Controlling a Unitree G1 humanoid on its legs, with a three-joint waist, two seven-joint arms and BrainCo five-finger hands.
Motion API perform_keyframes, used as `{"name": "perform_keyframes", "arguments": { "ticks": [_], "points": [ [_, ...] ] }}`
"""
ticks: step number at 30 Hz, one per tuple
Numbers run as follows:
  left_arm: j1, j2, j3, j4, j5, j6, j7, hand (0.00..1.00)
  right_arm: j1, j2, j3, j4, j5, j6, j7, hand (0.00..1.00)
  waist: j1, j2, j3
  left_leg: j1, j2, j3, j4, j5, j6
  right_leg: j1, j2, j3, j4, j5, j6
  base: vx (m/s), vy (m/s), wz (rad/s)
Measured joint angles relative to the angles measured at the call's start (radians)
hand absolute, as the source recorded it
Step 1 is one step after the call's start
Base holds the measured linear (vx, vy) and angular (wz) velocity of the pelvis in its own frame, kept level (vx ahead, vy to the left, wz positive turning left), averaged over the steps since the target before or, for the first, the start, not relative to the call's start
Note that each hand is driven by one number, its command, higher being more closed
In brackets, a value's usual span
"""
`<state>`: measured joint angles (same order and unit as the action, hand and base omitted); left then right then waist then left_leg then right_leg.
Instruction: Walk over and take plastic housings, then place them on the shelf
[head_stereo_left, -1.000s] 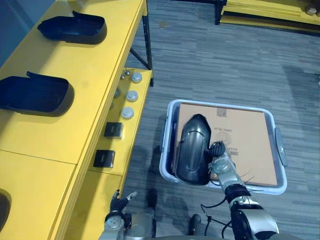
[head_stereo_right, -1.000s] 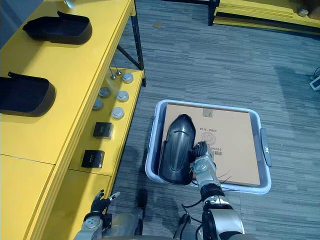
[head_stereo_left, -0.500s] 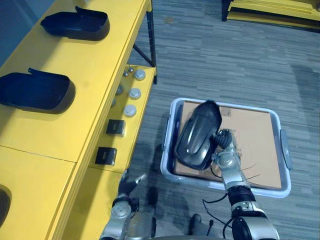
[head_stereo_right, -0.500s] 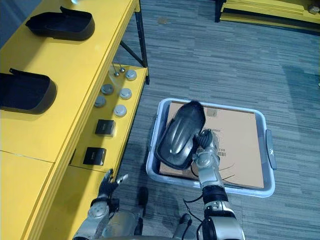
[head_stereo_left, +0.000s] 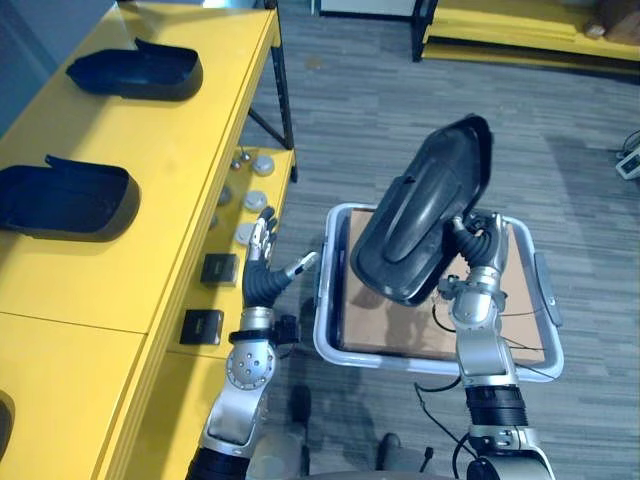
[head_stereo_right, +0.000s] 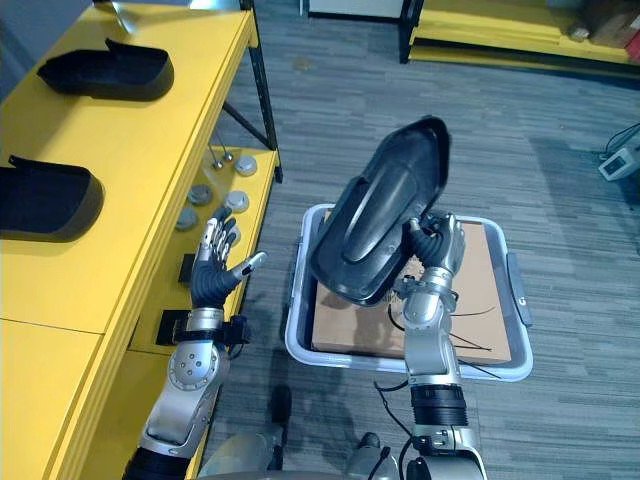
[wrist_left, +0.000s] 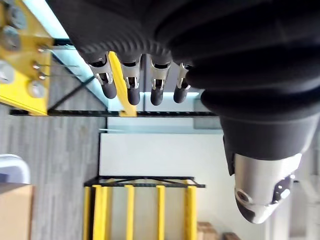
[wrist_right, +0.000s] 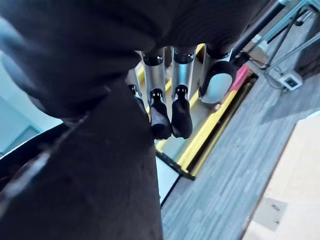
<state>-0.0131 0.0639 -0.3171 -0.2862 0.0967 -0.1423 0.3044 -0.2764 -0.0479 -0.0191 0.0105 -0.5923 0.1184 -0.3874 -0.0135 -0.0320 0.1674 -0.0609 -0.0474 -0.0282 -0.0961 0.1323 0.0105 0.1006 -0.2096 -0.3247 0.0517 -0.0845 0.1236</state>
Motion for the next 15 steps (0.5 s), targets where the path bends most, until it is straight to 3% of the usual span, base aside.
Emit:
{"name": "perform_keyframes", "arguments": {
  "ticks": [8, 15],
  "points": [
    [-0.058, -0.002, -0.083, 0.001, 0.114, 0.009, -0.016, 0.0, 0.0, 0.002, 0.083, -0.004, -0.007, -0.005, 0.023, 1.0, -0.021, 0.01, -0.024, 0.0, 0.001, 0.002, -0.001, 0.018, 0.0, -0.002, 0.006, 0.002, 0.002, -0.007, -0.003, -0.05, 0.004, -0.01],
    [-0.125, -0.007, -0.102, 0.047, 0.192, 0.051, 0.008, 0.0, -0.001, 0.022, 0.114, -0.068, -0.008, -0.005, 0.04, 1.0, -0.024, 0.008, -0.044, 0.0, 0.005, 0.004, 0.0, 0.022, -0.002, -0.002, 0.011, 0.013, -0.002, -0.006, -0.002, 0.0, 0.0, 0.0]
  ]
}}
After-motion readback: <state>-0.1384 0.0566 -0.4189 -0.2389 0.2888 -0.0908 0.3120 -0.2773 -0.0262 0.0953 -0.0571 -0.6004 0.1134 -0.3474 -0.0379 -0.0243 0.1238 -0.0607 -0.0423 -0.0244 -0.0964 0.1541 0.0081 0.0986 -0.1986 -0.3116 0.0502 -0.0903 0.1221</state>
